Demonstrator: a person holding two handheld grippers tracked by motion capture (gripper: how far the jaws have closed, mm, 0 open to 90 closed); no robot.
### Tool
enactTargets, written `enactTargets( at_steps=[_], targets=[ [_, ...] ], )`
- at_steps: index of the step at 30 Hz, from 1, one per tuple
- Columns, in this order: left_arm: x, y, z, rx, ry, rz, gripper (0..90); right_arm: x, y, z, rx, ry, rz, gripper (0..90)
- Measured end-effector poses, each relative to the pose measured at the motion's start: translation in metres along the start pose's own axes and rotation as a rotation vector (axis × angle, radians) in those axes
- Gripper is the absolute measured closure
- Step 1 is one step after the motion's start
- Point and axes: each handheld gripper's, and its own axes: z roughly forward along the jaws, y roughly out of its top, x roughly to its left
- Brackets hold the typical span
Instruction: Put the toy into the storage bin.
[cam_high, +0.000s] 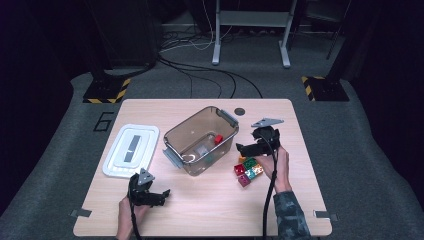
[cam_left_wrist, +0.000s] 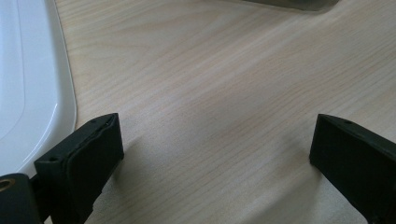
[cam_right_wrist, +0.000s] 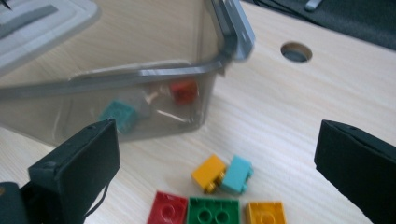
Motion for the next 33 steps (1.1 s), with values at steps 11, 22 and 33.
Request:
enactTargets(
  at_steps=[11,22,33],
  targets=[
    [0.0,0.0,0.0,-0.003,0.0,-0.003,2.4,-0.018,-0.032,0.006,0.014,-0.022,0.059,0.0],
    [0.0,0.0,0.0,0.0,-0.001,-0.001,2.4,-0.041,-0.057,0.026,0.066,-0.046,0.141,0.0],
    [0.0,0.0,0.0,-0.002,0.0,-0.002,2.4,-0.061,-0.079,0.042,0.09,-0.055,0.2,12.3]
  ],
)
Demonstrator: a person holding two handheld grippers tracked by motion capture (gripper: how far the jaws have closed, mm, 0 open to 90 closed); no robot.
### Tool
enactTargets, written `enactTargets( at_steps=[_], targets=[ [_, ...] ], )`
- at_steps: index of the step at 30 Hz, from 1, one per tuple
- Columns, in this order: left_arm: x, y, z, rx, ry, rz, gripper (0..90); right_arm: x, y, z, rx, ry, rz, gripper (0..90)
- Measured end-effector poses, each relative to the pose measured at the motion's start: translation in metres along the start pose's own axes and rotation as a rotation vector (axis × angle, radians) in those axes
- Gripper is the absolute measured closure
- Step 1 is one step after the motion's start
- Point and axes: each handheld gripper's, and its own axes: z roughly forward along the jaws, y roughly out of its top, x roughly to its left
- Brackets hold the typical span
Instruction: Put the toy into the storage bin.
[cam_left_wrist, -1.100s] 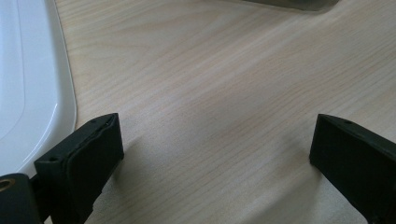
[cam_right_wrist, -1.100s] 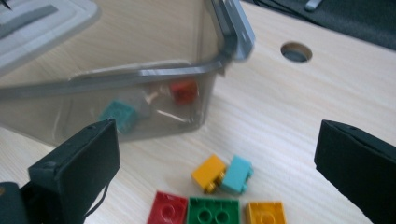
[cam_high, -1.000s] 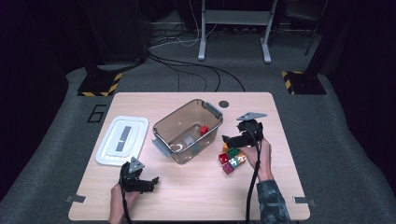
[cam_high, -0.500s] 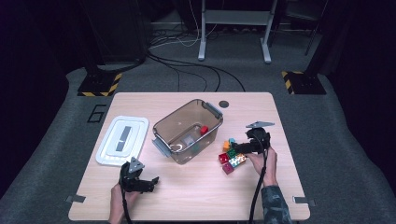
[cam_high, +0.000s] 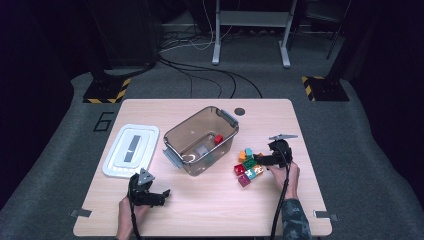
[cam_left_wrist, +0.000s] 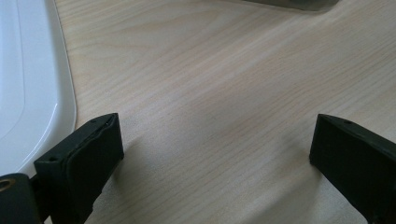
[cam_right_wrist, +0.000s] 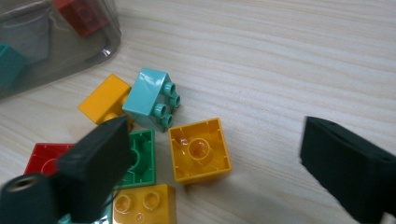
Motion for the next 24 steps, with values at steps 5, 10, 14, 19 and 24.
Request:
enactTargets(
  at_steps=[5,10,14,19,24],
  targets=[
    [0.0,0.0,0.0,-0.001,0.001,0.0,2.4,0.003,0.0,0.002,0.024,0.013,-0.063,35.2],
    [0.0,0.0,0.0,0.003,-0.001,0.002,2.4,0.009,0.001,0.007,0.065,-0.016,-0.106,47.4],
    [0.0,0.0,0.0,-0.001,0.002,0.0,2.4,0.009,0.001,0.01,0.073,-0.013,-0.124,53.7],
    [0.0,0.0,0.0,-0.001,0.002,0.0,2.4,0.01,-0.003,0.014,0.084,-0.023,-0.099,57.3],
    [0.0,0.0,0.0,0.002,0.0,0.002,2.4,0.006,-0.009,0.013,0.044,-0.02,-0.062,58.0]
  ],
)
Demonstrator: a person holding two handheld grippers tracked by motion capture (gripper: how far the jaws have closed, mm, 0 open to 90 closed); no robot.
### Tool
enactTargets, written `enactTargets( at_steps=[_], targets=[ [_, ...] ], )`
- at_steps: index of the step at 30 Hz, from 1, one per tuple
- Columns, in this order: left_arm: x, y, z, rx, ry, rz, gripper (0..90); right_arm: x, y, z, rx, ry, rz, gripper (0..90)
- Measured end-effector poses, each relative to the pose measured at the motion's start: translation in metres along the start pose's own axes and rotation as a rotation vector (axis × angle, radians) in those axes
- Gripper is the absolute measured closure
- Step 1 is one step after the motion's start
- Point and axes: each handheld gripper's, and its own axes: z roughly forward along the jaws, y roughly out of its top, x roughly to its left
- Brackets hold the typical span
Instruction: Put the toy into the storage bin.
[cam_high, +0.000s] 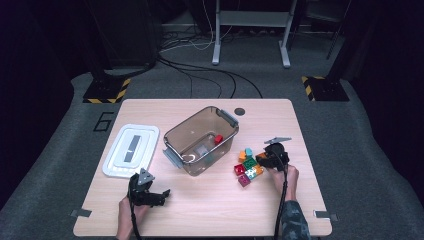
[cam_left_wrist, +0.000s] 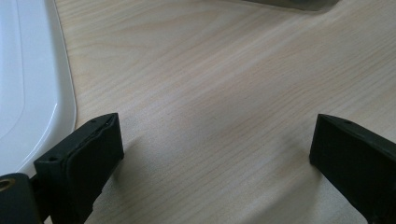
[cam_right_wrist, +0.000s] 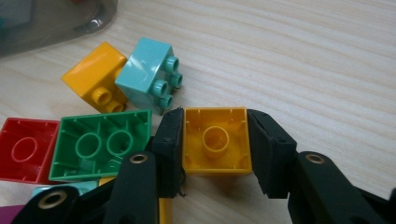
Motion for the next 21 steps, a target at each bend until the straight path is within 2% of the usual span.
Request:
enactTargets(
  at_steps=[5,8,14,21],
  targets=[
    [0.0,0.0,0.0,-0.001,0.0,-0.005,2.4,-0.002,-0.006,-0.004,-0.065,-0.007,0.022,58.4],
    [0.0,0.0,0.0,-0.001,0.0,-0.005,2.4,-0.004,-0.006,-0.007,-0.089,-0.006,0.017,58.4],
    [0.0,0.0,0.0,0.001,-0.001,0.0,2.5,0.0,-0.001,-0.018,-0.131,-0.012,0.014,58.4],
    [0.0,0.0,0.0,0.0,0.0,-0.004,2.5,0.009,0.01,-0.034,-0.185,-0.018,-0.011,58.4]
  ],
)
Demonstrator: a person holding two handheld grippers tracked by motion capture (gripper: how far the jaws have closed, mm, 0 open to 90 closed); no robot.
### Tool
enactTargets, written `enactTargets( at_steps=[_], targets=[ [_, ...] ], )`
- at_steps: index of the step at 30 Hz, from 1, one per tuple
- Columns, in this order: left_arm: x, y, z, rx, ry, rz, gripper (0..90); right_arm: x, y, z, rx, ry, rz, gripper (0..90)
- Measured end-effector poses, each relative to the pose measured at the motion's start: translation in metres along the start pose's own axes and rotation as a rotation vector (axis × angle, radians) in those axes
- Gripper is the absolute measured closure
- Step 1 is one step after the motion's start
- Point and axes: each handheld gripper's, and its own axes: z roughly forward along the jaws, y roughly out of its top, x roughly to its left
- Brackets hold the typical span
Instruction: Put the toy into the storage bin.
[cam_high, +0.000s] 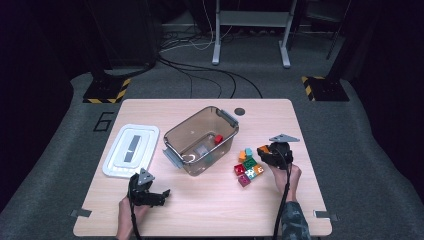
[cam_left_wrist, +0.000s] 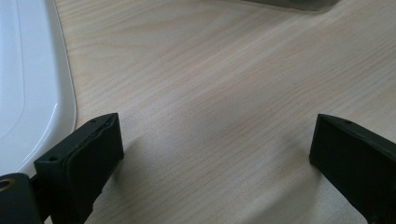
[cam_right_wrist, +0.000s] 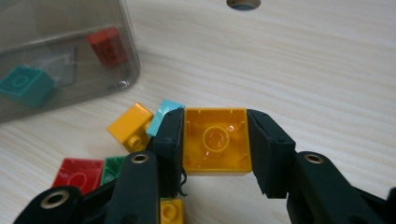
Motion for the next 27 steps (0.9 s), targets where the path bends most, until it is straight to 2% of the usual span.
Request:
enactTargets(
  at_steps=[6,27],
  targets=[
    [0.0,0.0,0.0,-0.002,0.001,0.002,2.5,0.007,0.014,-0.012,-0.054,0.011,-0.015,58.4],
    [0.0,0.0,0.0,0.003,-0.002,0.002,2.4,0.039,0.061,-0.046,-0.141,0.022,-0.119,58.4]
  ],
)
